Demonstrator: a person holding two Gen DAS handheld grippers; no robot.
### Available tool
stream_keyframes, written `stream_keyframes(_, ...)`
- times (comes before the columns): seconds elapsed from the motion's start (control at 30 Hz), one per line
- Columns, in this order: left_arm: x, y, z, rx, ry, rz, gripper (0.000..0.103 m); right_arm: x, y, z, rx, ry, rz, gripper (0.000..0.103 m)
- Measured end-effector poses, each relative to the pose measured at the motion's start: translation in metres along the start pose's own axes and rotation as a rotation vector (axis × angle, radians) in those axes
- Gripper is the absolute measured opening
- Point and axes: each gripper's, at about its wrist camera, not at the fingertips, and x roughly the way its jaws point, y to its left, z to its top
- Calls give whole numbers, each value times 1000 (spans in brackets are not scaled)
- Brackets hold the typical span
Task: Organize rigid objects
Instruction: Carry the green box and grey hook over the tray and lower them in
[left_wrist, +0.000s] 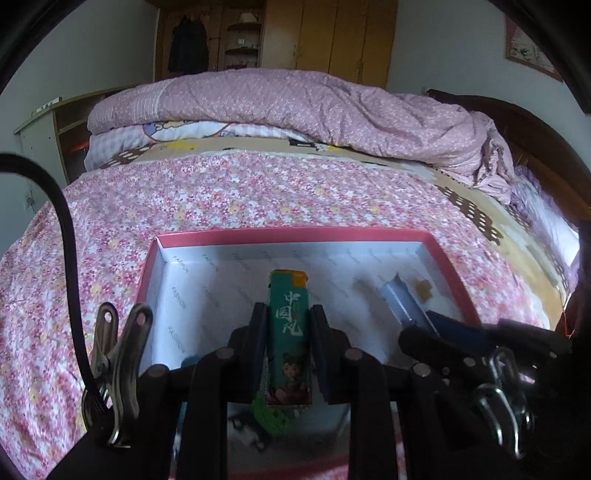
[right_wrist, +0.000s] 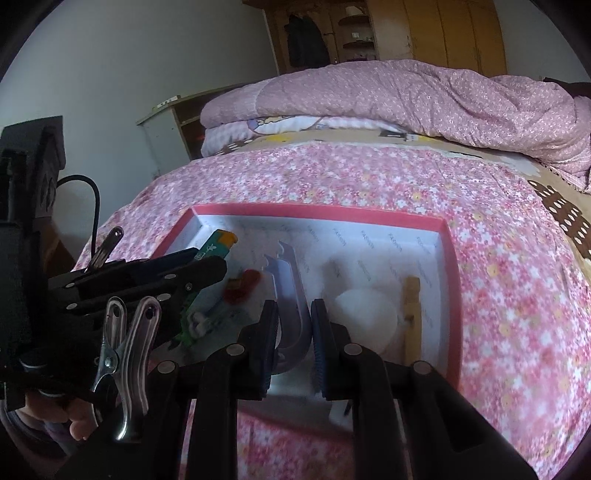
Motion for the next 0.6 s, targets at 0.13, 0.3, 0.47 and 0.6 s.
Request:
stream_keyframes(0.13,11,4,4,-11,10,5,24,6,2,4,-14,-10,-9,19)
stream_keyframes(0.3,21,3,4,-14,34,4,24,10,3,5,-9,-27,-19,19)
stream_keyframes(0.47,21,0,4,-15,34,15,37,10,2,6,-1,-31,-8,20)
stream_keyframes(0.6,19,0,4,-14,32,30,37,8,0,7,17,-23,13,25)
